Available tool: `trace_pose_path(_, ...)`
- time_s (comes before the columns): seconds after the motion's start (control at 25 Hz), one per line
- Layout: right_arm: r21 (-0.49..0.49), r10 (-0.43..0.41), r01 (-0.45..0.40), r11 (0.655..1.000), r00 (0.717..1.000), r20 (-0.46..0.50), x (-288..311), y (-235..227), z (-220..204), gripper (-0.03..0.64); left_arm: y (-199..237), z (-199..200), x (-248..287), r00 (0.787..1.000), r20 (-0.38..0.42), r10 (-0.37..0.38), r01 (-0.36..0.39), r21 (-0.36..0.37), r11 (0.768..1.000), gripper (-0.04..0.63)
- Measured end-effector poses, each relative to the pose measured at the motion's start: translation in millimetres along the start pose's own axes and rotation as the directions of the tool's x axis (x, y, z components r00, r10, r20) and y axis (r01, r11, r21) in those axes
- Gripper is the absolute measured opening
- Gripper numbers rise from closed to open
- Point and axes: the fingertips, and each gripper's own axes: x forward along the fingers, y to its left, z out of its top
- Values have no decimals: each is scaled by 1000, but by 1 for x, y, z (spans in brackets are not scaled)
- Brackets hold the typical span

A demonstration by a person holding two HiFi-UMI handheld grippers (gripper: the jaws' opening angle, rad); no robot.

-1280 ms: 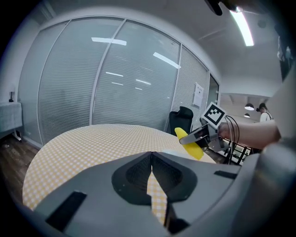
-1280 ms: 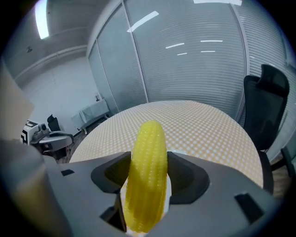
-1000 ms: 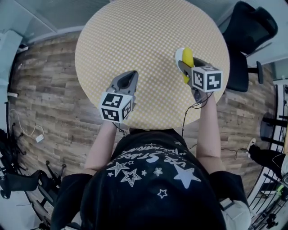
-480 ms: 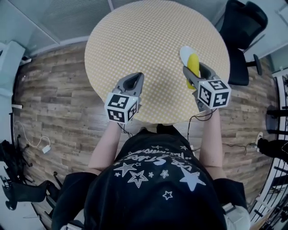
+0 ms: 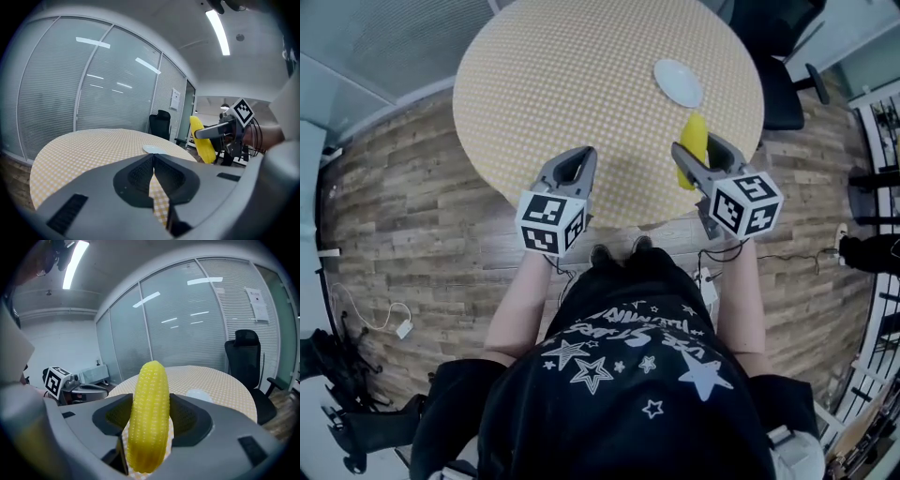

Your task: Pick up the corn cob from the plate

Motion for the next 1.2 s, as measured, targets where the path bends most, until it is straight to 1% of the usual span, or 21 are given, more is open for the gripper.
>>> trace_pose_path(0.16, -29, 34, -33, 999, 999, 40, -13, 0, 5, 253, -15, 2, 0, 1000, 13, 9, -9, 7, 1000, 9)
trace_pose_path(0.4, -87, 84, -80, 993, 996, 41, -24, 13, 6, 254, -32, 7, -12, 998, 21, 54, -54, 15, 998, 9)
trace_pose_path(0.56, -88, 113, -107, 990, 992, 63, -46, 16, 3, 253, -59, 8, -21, 997, 22, 69, -70, 23, 997, 9)
trace_pose_path(0.88, -99, 130, -120, 988, 986, 103, -92, 14, -5, 253, -109, 8, -37, 995, 43, 92, -94, 43, 995, 9)
trace_pose_path(1.08, -66, 166, -158, 985, 976, 142, -131, 19, -17, 253, -148, 2, -50, 993, 59, 100, -104, 57, 993, 9)
trace_pose_path(1.2, -68, 171, -163, 984, 974, 149, -154, 23, -27, 253, -171, -4, -61, 992, 68, 107, -111, 58, 992, 9)
